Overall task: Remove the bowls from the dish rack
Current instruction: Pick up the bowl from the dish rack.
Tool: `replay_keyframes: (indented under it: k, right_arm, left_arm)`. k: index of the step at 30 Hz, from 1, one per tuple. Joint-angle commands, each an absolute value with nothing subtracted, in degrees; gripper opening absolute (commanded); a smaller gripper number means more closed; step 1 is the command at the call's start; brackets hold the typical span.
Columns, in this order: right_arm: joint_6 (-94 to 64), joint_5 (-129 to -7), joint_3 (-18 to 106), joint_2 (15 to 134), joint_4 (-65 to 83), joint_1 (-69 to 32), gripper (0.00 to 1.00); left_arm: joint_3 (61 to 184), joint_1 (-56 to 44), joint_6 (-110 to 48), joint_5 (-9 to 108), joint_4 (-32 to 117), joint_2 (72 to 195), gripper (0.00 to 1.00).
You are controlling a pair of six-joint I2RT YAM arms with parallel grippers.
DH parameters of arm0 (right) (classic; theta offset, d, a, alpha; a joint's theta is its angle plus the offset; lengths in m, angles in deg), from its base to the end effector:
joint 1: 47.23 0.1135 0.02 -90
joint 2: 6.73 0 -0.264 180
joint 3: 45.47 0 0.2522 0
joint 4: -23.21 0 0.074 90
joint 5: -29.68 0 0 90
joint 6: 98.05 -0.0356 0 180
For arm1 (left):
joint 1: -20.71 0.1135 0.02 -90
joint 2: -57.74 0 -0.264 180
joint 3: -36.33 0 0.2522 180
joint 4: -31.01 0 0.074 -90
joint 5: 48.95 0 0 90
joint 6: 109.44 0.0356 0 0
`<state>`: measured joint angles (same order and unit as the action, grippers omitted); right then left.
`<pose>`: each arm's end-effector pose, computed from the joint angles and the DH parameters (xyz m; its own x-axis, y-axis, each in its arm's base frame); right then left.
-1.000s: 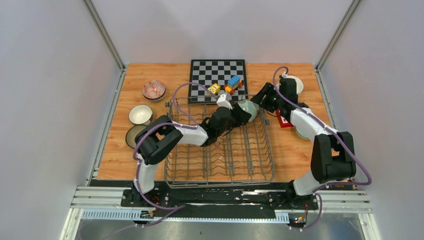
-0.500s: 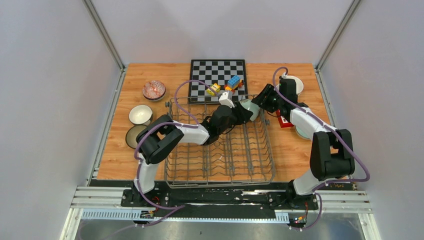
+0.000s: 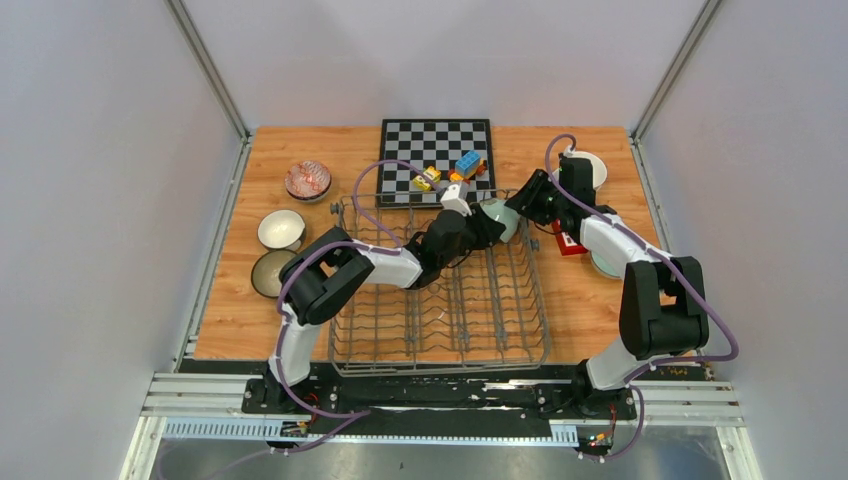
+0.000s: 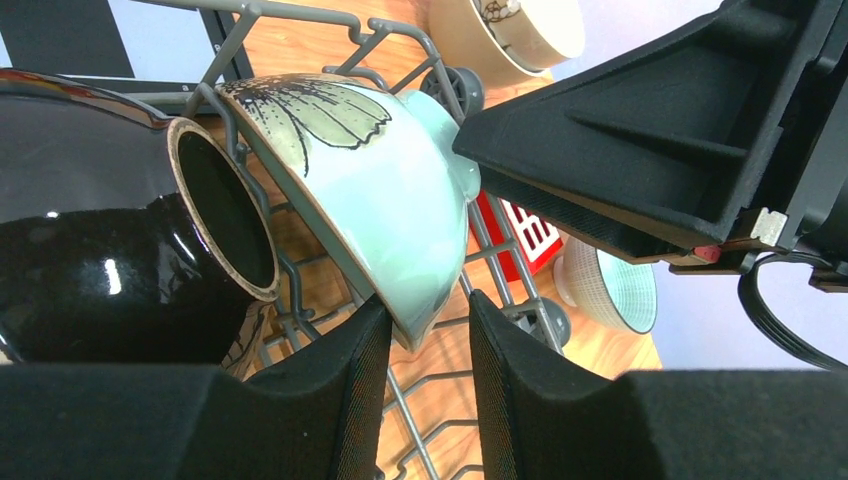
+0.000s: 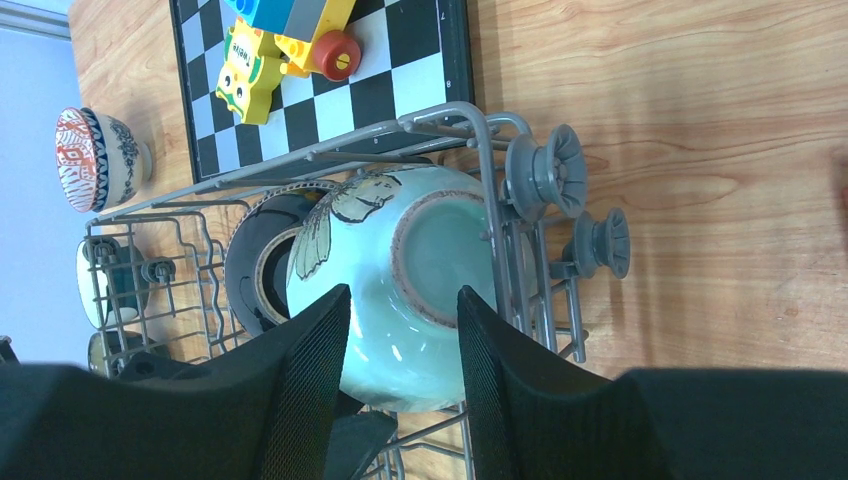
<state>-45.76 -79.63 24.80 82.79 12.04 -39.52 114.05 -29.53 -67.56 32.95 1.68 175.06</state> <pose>0.3439 0.0584 0.2399 -0.6472 0.4949 -0.5798 -0.0168 0.7511 0.6599 0.2872 -0.3373 0.1678 -0.5767 -0.4593 -0.6756 0.3640 0.5959 -0.7158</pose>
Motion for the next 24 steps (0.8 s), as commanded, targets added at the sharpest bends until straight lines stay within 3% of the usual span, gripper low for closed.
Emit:
replay_keyframes:
  k: [1,8,19,24]
  right_arm:
    - [-45.3,-82.03,25.1,83.69,10.73,-39.98,0.47]
    - [-44.97,-82.12,25.28,83.64,10.29,-39.94,0.46]
    - [-44.37,-81.81,26.08,82.78,9.66,-39.92,0.46]
    - [-43.91,-81.44,26.75,81.78,7.19,-39.93,0.48]
  left_arm:
    - [117.23,-29.65,-65.96,34.24,-3.46,176.51,0.35]
    - [118.3,-29.54,-65.85,35.15,-5.11,177.53,0.3]
    - [116.42,-28.78,-64.97,36.52,-8.09,176.97,0.0]
    - [115.43,-28.45,-64.73,37.53,-9.45,176.34,0.0]
